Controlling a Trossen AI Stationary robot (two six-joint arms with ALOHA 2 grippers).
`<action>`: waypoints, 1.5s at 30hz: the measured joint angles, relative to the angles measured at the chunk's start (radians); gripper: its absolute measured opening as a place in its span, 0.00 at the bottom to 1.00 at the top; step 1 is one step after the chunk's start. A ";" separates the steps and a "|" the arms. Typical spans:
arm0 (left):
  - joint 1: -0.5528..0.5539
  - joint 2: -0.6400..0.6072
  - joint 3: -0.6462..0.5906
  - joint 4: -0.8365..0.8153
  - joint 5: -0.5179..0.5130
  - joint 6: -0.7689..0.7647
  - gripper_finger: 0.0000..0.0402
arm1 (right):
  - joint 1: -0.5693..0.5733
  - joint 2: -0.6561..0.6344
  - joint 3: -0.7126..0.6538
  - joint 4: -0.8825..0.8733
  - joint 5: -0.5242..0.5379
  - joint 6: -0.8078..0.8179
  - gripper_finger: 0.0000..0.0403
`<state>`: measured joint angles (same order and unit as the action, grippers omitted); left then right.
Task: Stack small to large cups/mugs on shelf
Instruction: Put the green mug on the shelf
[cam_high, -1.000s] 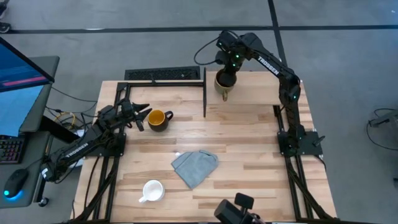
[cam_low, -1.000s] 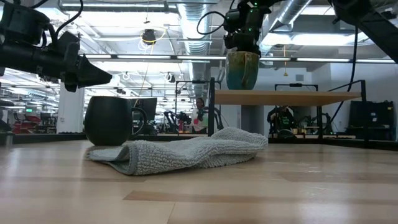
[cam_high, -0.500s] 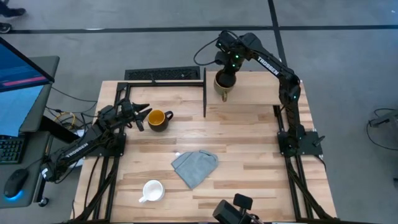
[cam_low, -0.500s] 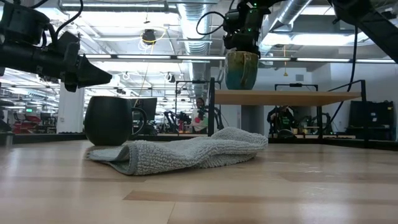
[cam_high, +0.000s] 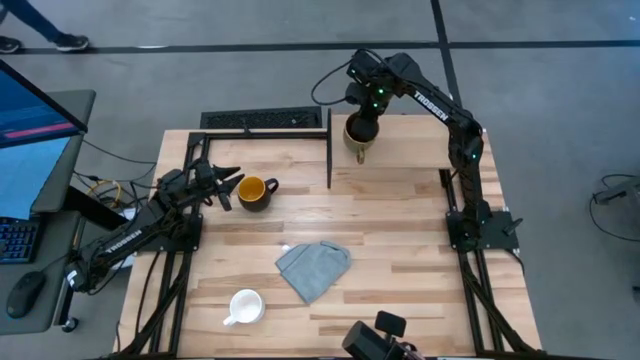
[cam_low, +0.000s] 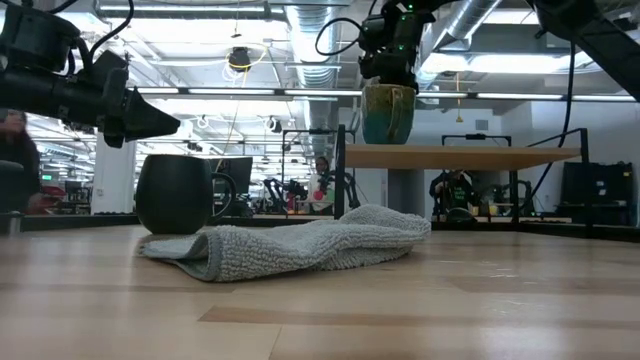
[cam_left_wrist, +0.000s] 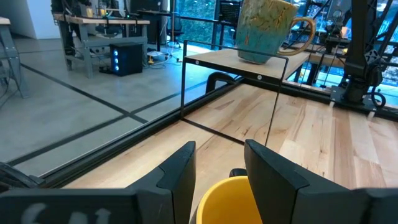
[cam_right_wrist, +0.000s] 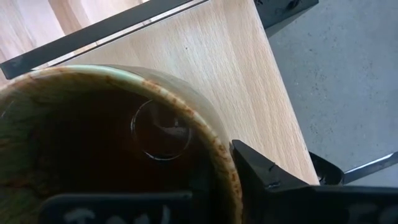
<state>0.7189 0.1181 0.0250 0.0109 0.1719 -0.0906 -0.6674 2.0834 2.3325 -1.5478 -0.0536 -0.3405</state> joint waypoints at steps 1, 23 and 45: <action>0.000 0.000 0.000 0.000 0.000 0.000 0.32 | 0.000 0.000 0.000 0.000 0.000 0.000 0.17; 0.000 0.000 0.000 0.000 0.000 -0.002 0.32 | 0.006 0.000 0.000 0.016 0.000 0.026 0.19; 0.000 0.000 0.000 -0.001 -0.002 -0.005 0.32 | 0.006 0.000 0.002 0.044 0.007 0.018 0.27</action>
<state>0.7185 0.1179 0.0250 0.0101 0.1699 -0.0957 -0.6617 2.0830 2.3341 -1.5036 -0.0467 -0.3225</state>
